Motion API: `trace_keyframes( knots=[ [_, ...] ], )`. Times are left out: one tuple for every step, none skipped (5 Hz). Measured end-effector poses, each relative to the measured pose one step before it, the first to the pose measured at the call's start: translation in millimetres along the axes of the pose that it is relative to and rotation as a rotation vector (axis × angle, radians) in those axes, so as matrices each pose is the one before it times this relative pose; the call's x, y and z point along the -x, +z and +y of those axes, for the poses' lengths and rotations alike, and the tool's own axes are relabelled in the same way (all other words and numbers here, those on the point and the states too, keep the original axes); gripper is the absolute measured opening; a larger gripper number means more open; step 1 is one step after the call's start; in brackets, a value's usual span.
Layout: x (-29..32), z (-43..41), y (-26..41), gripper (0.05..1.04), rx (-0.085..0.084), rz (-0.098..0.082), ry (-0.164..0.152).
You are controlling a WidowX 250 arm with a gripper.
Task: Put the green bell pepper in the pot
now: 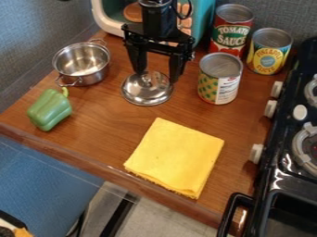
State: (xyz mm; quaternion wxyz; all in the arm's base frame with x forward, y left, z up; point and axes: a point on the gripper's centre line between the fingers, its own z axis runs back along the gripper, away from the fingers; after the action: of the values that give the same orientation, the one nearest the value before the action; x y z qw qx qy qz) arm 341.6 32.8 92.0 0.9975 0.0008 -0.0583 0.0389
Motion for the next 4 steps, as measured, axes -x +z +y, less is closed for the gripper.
trace_keyframes(
  knots=[
    [4.27,-0.66,-10.03,1.001,0.0047,0.0321,-0.0021],
    [12.86,16.84,-9.25,1.001,0.0228,0.0231,0.0027],
    [19.17,34.82,10.40,1.001,0.0206,-0.0233,0.0162],
    [28.92,46.90,0.39,1.001,0.0138,0.0082,0.0261]
  ],
)
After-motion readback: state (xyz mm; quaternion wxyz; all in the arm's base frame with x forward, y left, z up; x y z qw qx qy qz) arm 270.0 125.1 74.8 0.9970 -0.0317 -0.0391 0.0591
